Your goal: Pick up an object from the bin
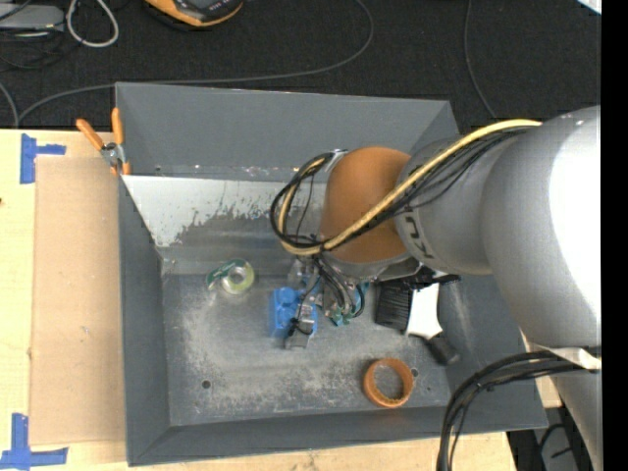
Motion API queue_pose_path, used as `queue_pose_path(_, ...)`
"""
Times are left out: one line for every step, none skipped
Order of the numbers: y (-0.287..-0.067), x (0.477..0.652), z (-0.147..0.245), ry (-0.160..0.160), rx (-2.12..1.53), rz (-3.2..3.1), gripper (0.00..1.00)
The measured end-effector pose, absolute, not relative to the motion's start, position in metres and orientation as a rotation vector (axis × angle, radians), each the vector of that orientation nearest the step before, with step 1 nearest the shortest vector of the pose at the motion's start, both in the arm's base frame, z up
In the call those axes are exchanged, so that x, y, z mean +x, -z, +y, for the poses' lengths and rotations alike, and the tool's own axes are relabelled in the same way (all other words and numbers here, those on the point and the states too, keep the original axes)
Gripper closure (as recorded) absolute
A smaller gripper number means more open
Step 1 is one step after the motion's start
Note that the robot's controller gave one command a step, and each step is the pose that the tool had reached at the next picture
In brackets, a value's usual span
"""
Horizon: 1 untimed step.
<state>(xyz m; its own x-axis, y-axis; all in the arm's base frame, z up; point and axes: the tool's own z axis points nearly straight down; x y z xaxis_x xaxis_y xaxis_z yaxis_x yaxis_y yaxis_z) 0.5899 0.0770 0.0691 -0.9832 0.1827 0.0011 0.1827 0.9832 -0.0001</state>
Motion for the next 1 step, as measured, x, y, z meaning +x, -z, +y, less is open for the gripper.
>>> queue_pose_path(-0.0710,0.6035,0.0744,0.004,-0.124,-3.141,1.00)
